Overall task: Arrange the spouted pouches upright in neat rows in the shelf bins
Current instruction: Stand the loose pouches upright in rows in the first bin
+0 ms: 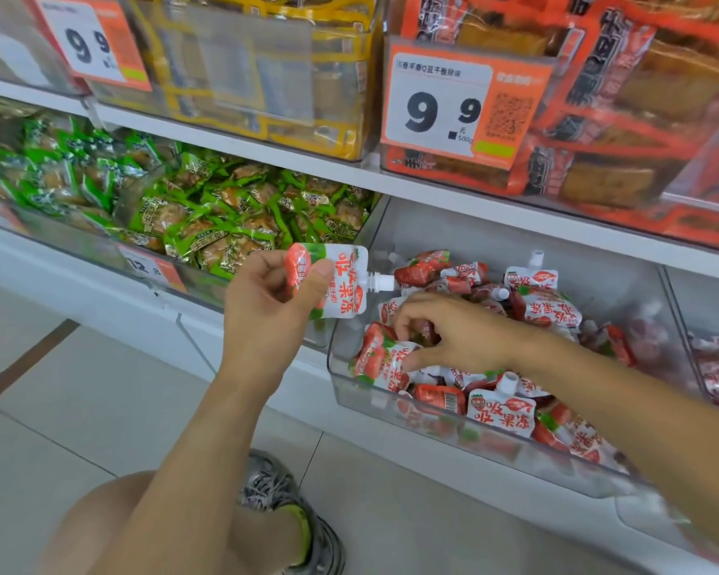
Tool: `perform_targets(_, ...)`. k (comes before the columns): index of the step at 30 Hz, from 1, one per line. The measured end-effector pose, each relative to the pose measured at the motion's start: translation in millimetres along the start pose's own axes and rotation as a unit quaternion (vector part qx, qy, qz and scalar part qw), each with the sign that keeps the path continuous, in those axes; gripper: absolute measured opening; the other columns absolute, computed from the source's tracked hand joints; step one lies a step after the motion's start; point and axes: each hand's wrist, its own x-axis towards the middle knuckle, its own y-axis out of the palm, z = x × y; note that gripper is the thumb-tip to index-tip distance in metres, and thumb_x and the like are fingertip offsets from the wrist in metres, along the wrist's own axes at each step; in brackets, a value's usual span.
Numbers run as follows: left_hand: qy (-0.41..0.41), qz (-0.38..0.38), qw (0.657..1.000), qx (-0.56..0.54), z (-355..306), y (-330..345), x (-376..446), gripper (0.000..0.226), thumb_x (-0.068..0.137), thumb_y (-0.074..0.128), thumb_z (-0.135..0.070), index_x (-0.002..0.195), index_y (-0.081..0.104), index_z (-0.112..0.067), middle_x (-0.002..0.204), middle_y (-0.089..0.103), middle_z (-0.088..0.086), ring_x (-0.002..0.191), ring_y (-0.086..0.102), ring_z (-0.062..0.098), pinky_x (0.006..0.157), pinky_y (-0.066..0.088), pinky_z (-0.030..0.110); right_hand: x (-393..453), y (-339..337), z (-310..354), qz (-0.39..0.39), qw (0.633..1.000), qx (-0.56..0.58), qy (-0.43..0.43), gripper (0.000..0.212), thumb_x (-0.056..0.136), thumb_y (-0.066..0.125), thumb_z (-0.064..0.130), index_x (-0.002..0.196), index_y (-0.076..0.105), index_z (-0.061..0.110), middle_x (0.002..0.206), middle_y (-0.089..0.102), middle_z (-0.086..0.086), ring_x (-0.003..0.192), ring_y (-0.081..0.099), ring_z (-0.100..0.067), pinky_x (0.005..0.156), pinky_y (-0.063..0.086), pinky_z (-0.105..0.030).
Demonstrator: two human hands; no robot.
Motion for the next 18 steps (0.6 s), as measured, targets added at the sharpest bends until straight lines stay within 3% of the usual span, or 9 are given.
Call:
perform_targets(4, 0.008, 0.016, 1.000, 0.010, 3, 4, 0, 0.033, 0.072, 0.076, -0.031, 0.093, 0.058, -0.012, 0.094, 0.074, 0.009, 0.090, 0.073, 0.021, 0.073, 0.058, 0.031, -16, 6, 2, -0.016, 0.996, 0.089, 0.003, 0.025, 0.080, 0.080, 0.027, 0.086, 0.056, 0.020, 0.072, 0.062, -0.007, 0.061, 0.055, -0.017, 0.064, 0.051, -0.041)
perform_targets(6, 0.016, 0.016, 1.000, 0.006, 2, 6, -1, 0.033, 0.072, 0.076, -0.031, 0.093, 0.058, -0.012, 0.092, 0.074, 0.007, 0.089, 0.073, 0.021, 0.072, 0.058, 0.030, -25, 4, 7, -0.047, 0.994, 0.101, 0.002, 0.027, 0.079, 0.081, 0.024, 0.088, 0.056, 0.024, 0.076, 0.063, -0.012, 0.063, 0.058, -0.023, 0.064, 0.053, -0.045)
perform_targets(13, 0.034, 0.010, 0.999, -0.009, -4, 7, -4, 0.027, 0.075, 0.076, -0.021, 0.090, 0.055, -0.013, 0.075, 0.065, -0.002, 0.064, 0.064, 0.007, 0.057, 0.052, 0.020, -66, -31, 6, -0.200, 0.950, 0.241, 0.002, 0.029, 0.078, 0.080, 0.006, 0.088, 0.053, 0.012, 0.065, 0.052, 0.016, 0.056, 0.045, -0.003, 0.057, 0.040, -0.018)
perform_targets(16, 0.037, 0.015, 0.999, 0.003, -4, 5, -4, 0.037, 0.080, 0.075, -0.007, 0.112, 0.058, -0.006, 0.083, 0.067, -0.004, 0.065, 0.063, 0.008, 0.055, 0.052, 0.022, -69, -42, -2, -0.233, 0.940, 0.236, 0.077, 0.026, 0.078, 0.081, 0.019, 0.088, 0.057, 0.012, 0.060, 0.056, 0.014, 0.054, 0.048, -0.005, 0.059, 0.040, -0.020)
perform_targets(18, 0.041, 0.026, 0.998, 0.026, -4, 4, -5, 0.038, 0.081, 0.075, -0.005, 0.116, 0.062, -0.009, 0.089, 0.070, -0.004, 0.070, 0.066, 0.011, 0.056, 0.054, 0.022, -67, -45, -10, -0.253, 0.941, 0.137, 0.178, 0.028, 0.081, 0.075, 0.039, 0.088, 0.058, 0.017, 0.060, 0.058, 0.012, 0.056, 0.051, -0.008, 0.061, 0.040, -0.026)
